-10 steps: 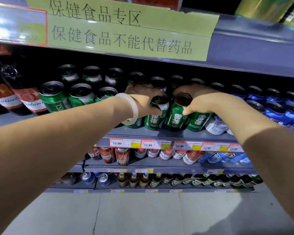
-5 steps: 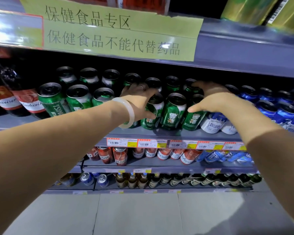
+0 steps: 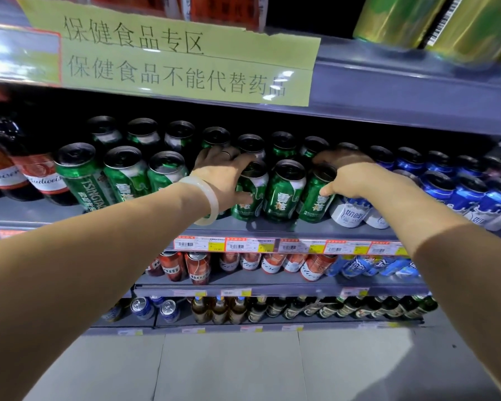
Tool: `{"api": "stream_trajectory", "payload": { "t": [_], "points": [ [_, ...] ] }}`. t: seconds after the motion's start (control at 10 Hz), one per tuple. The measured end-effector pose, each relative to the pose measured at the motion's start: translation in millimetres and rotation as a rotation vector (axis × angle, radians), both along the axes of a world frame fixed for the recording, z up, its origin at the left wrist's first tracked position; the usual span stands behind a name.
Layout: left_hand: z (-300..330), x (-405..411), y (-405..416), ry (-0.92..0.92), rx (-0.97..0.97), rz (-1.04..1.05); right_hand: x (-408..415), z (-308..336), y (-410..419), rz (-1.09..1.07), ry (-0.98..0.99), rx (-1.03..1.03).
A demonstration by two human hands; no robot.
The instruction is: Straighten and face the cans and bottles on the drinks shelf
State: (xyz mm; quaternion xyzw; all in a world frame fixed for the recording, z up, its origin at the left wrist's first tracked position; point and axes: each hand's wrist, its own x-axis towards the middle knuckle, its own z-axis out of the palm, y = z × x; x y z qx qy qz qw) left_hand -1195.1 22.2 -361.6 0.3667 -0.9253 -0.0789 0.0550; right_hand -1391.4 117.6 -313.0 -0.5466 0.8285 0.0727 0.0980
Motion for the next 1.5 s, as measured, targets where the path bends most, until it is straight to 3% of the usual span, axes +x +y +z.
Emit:
{"api": "stream_trajectory", "payload": {
  "t": [0.1, 0.3, 0.4, 0.5, 0.8, 0.9, 1.0, 1.1, 1.2, 1.3, 1.4, 1.5],
  "points": [
    [-1.7, 8.5, 3.8, -0.009, -0.051, 0.01, 1.0, -6.4, 2.4, -0.022, -0.028, -0.01],
    [0.3, 26.6, 3.5, -0.063, -0.007, 0.004, 45.4, -15.7, -2.9, 0.122, -0.155, -0.411],
    [4.9, 34.4, 4.5, -0.147, 0.003, -0.018, 74.9, -23.1, -12.7, 0.224, -0.236, -0.271],
    [3.7, 48.2, -1.2, -0.112, -0.072, 0.001, 88.9, -29.6, -17.8, 0.231, -0.228, -0.128],
    [-6.8, 116.7, -15.3, -0.083, -0.229, 0.188, 112.5, -36.7, -11.0, 0.108, -0.114, -0.289],
    [-6.9, 130.8, -22.3, -0.075, -0.204, 0.239, 109.6, -29.3, -24.4, 0.009, -0.192, -0.419],
    [-8.8, 139.5, -27.8, -0.111, -0.167, 0.224, 106.6, -26.8, -34.3, 0.021, -0.186, -0.386],
    [-11.2, 148.1, -31.4, -0.235, -0.147, 0.152, 116.6, -33.6, -31.8, 0.101, -0.138, -0.17],
    [-12.7, 154.1, -29.7, -0.181, -0.137, 0.145, 126.1, -40.6, -23.1, 0.073, -0.088, -0.208],
    [-17.3, 153.5, -20.3, -0.166, -0.16, 0.156, 141.1, -38.4, -13.3, 0.064, -0.148, -0.322],
    [-21.5, 148.2, -9.7, -0.038, -0.193, 0.164, 168.4, -19.1, 5.8, 0.101, -0.345, -0.498],
    [-28.4, 135.3, 9.9, 0.311, -0.354, 0.078, 203.3, 12.3, 48.1, 0.102, -0.748, -0.723]
  ]
}}
